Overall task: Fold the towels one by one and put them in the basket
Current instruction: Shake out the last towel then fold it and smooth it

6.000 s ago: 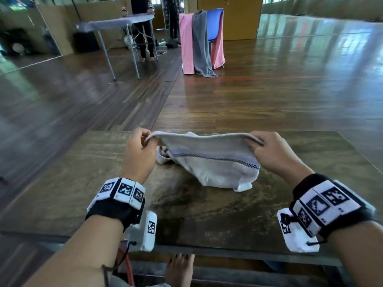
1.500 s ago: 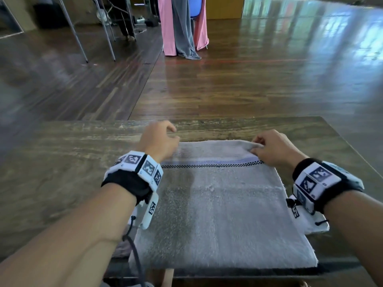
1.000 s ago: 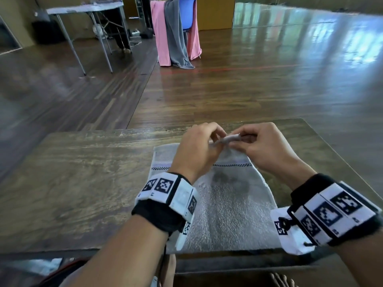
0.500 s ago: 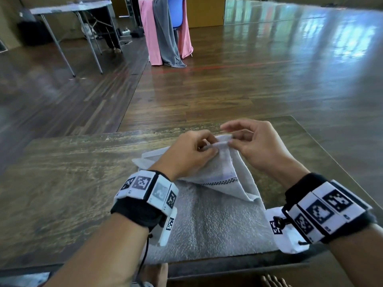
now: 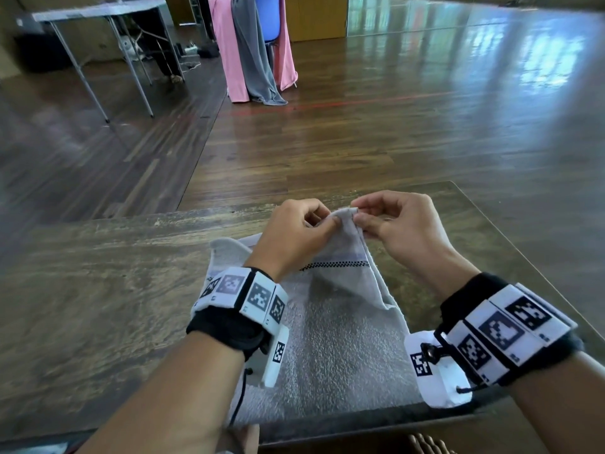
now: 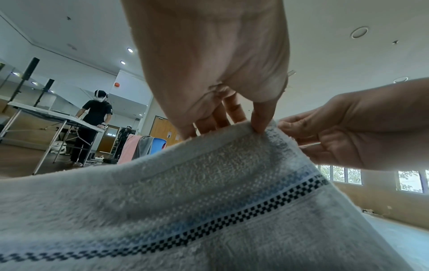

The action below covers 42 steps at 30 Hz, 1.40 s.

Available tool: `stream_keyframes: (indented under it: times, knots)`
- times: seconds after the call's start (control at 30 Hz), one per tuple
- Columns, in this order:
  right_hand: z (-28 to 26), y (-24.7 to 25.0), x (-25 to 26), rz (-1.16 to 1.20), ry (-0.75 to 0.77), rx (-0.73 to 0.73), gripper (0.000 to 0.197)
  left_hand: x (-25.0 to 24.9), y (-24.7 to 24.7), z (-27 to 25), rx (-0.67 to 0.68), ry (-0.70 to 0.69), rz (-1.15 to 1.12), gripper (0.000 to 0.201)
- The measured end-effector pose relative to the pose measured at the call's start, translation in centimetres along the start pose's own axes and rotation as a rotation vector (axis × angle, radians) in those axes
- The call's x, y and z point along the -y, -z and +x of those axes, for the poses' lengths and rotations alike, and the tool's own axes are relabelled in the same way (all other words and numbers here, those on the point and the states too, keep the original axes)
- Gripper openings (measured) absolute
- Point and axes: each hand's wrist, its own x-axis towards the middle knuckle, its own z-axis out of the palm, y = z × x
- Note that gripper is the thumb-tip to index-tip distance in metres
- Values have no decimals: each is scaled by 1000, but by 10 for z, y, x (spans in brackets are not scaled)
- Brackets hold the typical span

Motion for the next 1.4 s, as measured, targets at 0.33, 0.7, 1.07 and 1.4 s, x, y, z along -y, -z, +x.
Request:
stream_keyframes:
  times: [0.33, 0.7, 1.07, 1.4]
  knots:
    - [2, -4, 2, 64, -25, 29, 11, 8, -1, 0, -14, -27, -84, 15]
    - [1, -11, 1, 77, -33, 45, 13, 12, 3, -1, -37, 3, -63, 17]
    - [0, -17, 4, 34, -43, 111, 9, 13, 8, -2, -71, -41, 65, 21]
    - [1, -19, -1, -67, 12, 123, 6, 10, 7, -2, -57, -20, 95, 27]
